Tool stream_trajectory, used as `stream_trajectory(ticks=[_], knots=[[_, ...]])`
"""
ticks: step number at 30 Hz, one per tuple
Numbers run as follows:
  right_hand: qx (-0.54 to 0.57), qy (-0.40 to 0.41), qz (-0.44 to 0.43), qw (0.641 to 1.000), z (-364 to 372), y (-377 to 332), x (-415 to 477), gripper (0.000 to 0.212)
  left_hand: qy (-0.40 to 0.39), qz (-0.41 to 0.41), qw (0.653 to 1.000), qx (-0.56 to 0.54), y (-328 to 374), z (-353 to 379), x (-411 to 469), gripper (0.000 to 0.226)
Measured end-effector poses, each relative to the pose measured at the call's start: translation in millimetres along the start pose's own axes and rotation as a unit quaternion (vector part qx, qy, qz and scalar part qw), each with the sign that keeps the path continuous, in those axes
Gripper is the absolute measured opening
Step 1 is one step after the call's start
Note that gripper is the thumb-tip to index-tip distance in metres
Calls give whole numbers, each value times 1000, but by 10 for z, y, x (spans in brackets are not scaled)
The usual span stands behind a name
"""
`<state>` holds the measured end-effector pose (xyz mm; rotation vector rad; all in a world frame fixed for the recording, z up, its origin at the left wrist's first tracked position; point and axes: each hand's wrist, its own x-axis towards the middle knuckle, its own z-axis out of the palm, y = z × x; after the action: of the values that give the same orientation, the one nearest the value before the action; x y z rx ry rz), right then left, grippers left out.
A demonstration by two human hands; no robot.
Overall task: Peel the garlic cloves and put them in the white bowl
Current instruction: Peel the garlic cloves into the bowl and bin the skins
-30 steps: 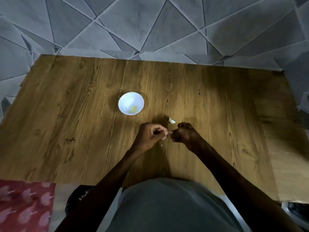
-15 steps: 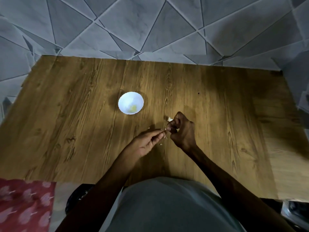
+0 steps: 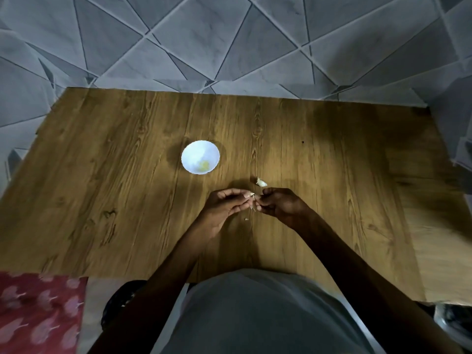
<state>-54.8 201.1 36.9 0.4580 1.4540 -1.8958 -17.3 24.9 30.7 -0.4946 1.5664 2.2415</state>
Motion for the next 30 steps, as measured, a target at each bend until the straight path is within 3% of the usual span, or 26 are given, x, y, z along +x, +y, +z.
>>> stream_trajectory(ticks=[2, 7, 10, 12, 18, 24, 27, 30], knots=[[-89, 52, -72, 992, -12, 49, 5, 6, 15, 9, 1000, 5, -17, -10, -6, 21], [-280, 129, -189, 932, -38, 179, 92, 13, 21, 15, 999, 37, -54, -56, 22, 21], [-349, 152, -212, 900, -57, 196, 113, 12, 18, 19, 999, 37, -53, -48, 13, 23], [-361, 143, -224, 894, -73, 195, 128, 11, 17, 26, 999, 42, -48, -42, 5, 24], [-286, 87, -196, 934, -9, 123, 32, 12, 24, 33, 998, 48, -53, -6, -5, 26], [-289, 83, -220, 928, 31, 106, -45, 7, 30, 25, 999, 15, -52, 51, -24, 25], [-327, 91, -250, 907, 35, 96, -52, 8, 30, 23, 999, 8, -43, 55, -34, 24], [-397, 84, -312, 859, 32, 81, -68, 7, 28, 25, 999, -1, -21, 57, -47, 23]])
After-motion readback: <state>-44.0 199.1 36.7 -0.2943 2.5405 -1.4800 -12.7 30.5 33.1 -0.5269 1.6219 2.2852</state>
